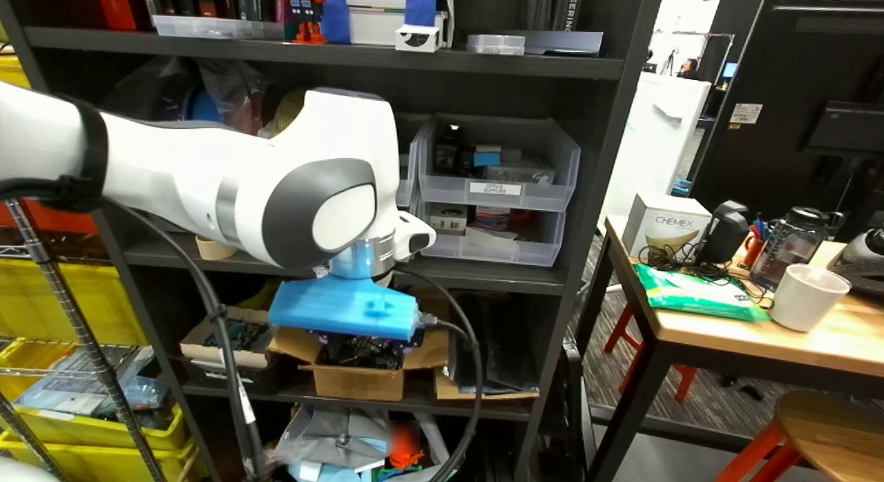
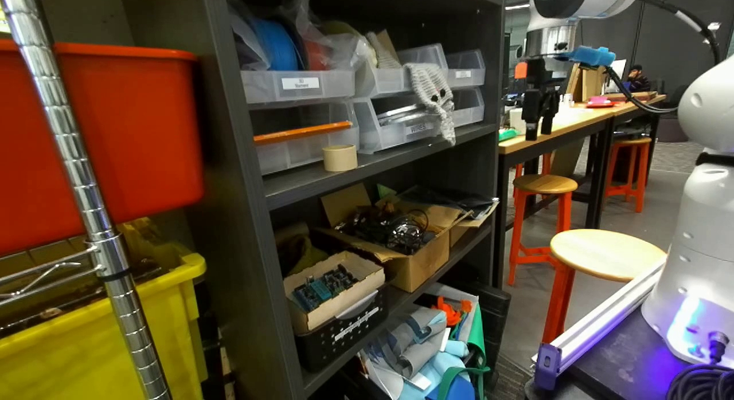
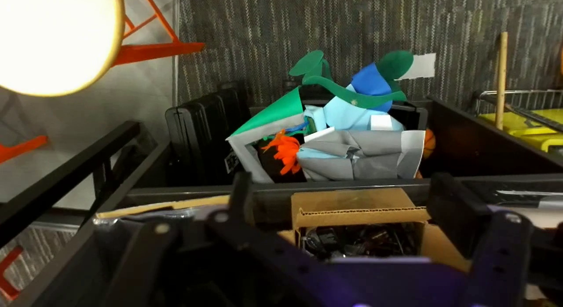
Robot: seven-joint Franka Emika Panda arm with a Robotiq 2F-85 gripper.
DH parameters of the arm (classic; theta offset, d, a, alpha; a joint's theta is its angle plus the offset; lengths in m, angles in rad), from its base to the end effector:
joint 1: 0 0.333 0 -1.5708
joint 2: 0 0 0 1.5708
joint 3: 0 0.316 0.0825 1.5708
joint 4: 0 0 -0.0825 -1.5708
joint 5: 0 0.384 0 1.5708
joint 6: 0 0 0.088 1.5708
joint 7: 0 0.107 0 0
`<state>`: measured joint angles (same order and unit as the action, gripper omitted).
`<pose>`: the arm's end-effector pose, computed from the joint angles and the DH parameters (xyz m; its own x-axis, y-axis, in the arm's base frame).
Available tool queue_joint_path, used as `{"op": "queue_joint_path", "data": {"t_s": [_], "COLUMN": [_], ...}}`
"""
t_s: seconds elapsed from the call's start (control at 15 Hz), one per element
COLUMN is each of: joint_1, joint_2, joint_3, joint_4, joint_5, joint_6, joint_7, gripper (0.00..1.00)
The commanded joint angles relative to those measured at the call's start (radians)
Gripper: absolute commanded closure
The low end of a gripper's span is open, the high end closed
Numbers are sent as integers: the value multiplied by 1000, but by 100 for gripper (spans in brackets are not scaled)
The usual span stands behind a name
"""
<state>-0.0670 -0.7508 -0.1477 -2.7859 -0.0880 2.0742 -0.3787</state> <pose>0.3106 -0.0681 0.4162 0.9699 0.2400 0.0417 0.2405 -0.9706 -0.0071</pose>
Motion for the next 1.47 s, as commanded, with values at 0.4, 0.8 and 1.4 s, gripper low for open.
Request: {"op": "queue_joint_path", "data": {"t_s": [0.4,0.8,1.4], "joint_1": [59,127,278], "joint_2": [-163,-225,-329], "joint_3": [-139,-169,-250], "joint_4": [12,7,10], "joint_5": [-17,99,121], "joint_6": [145,360,729], "joint_7": [-229,-199,-230], "gripper": [0,0,0]}}
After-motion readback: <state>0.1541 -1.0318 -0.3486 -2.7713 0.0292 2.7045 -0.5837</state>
